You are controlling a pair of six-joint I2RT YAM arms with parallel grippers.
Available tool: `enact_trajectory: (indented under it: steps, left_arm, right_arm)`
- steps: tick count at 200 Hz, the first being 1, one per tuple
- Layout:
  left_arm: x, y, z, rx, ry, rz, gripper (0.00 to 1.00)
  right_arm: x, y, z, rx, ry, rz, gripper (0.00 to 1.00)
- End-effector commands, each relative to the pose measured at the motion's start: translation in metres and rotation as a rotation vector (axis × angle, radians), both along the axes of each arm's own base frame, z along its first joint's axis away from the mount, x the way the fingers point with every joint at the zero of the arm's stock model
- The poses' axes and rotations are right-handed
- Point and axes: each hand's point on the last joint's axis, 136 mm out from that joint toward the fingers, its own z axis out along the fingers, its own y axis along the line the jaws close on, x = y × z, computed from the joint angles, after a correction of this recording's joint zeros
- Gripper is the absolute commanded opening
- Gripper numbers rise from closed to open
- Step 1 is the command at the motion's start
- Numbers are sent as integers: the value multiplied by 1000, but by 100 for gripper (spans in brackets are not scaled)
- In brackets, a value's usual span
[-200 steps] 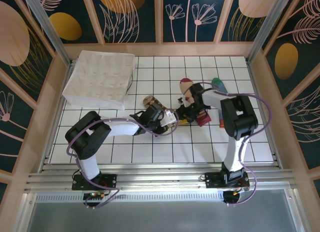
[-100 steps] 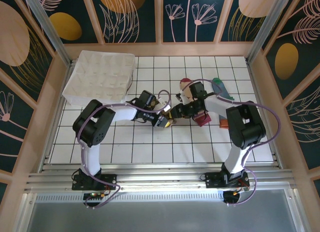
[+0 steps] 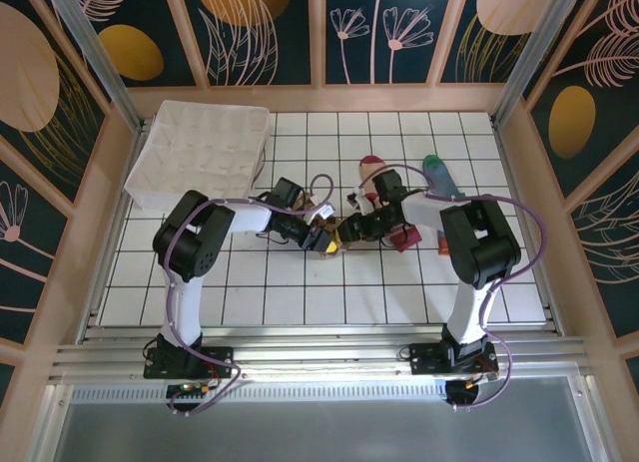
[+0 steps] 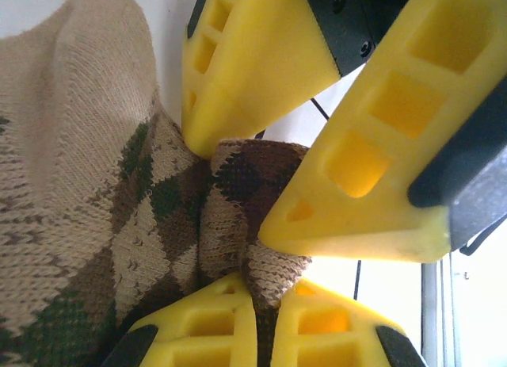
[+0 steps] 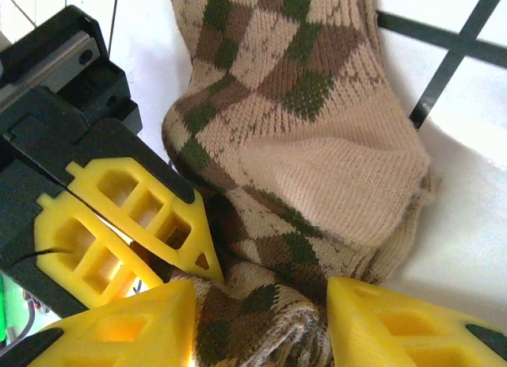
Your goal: Roll the socks
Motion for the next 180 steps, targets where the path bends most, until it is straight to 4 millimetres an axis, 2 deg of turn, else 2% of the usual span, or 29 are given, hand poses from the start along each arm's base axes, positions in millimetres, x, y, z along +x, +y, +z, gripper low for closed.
enact_trajectory:
  steps: [1,21,29,36,53,65,90,97,111,118,130,136,144,162,180]
  left_arm:
    - [-12,12,-28,82,121,21,0]
    - [-10,12,-32,88,141,29,0]
    - [-9,13,-34,98,143,32,0]
    - [-8,13,-35,104,138,35,0]
    - [-2,15,-32,119,87,53,0]
    - [4,18,-29,140,29,77,3]
    - [22,27,-14,181,-156,139,20]
    - [28,31,-6,190,-222,165,26]
    - [37,36,19,177,-371,199,32]
    - [36,42,24,192,-439,211,35]
    - [35,45,39,209,-571,208,35]
    - [35,46,54,214,-661,208,35]
    - [31,46,61,243,-760,186,34]
    - [18,41,66,337,-971,107,33]
    - [12,33,63,407,-1082,54,34]
  right_arm:
    - [-13,2,-10,-6,23,32,46]
    - [-16,3,-11,4,29,39,46]
    - [-17,4,-12,1,28,40,42]
    - [-18,3,-13,-3,31,37,35]
    - [-19,-1,-22,-45,53,30,10]
    - [-19,-5,-30,-88,78,21,0]
    - [-21,-19,-53,-210,164,-17,0]
    - [-21,-21,-58,-233,188,-23,0]
    - [-21,-27,-67,-282,224,-38,0]
    - [-21,-29,-70,-300,235,-43,0]
    - [-18,-33,-73,-327,248,-55,0]
    - [-17,-33,-73,-335,253,-57,0]
    - [-16,-34,-74,-344,257,-58,0]
    - [-11,-32,-71,-346,256,-53,0]
    - [-9,-31,-69,-347,253,-44,0]
